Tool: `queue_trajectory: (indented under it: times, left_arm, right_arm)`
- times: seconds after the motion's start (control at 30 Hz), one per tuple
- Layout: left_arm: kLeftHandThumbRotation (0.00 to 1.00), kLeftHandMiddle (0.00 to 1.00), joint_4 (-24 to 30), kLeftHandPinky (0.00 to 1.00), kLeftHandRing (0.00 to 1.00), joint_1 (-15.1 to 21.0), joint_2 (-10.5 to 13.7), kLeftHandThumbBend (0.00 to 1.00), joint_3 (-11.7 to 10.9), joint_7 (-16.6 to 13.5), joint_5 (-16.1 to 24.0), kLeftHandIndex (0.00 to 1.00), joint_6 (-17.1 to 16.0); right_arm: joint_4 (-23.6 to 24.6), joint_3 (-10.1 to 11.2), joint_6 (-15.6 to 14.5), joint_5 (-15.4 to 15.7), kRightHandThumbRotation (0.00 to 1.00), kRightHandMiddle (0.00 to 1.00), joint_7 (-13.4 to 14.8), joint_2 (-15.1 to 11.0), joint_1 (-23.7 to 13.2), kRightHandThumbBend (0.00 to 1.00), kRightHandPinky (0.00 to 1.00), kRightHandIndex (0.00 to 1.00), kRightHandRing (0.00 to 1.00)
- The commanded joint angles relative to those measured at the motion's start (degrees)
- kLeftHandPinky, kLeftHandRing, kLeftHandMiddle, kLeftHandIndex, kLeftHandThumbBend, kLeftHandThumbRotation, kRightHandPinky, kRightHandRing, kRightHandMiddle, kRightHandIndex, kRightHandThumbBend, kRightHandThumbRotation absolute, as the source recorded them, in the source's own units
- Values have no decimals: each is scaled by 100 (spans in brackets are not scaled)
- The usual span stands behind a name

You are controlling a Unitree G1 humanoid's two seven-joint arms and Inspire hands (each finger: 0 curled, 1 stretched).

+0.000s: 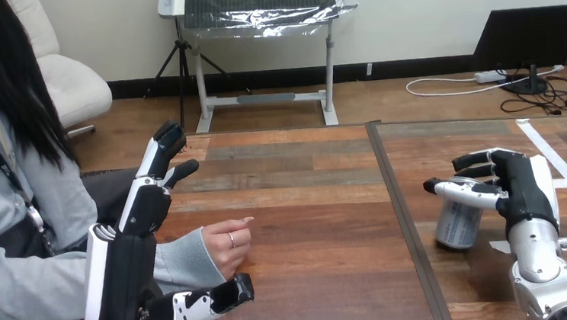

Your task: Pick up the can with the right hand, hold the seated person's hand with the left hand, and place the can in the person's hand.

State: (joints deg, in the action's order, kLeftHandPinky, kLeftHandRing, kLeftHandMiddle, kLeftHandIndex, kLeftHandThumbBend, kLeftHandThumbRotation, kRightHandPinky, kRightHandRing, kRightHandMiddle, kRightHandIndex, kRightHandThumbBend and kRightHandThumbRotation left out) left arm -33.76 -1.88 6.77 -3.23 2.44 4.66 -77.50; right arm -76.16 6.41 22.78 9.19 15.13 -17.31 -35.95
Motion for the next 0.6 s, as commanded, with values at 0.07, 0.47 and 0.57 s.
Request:
queue_trajectory:
  times: [0.07, 0.47, 0.57]
  left_arm:
    - [60, 95, 144, 83, 93, 334, -17, 100, -114, -64, 111, 91, 21]
    - [62, 95, 139, 82, 91, 371, -55, 100, -279, -248, 438, 92, 81]
    - [61, 95, 137, 82, 91, 372, -62, 100, -282, -279, 463, 92, 89]
  right_arm:
    - [305, -92, 445, 55, 0, 53, 136, 65, -300, 81, 40, 52, 45]
    - [395, -237, 772, 140, 0, 53, 174, 63, -287, 81, 37, 51, 42]
    - [420, -275, 851, 176, 0, 52, 166, 55, -280, 81, 35, 51, 40]
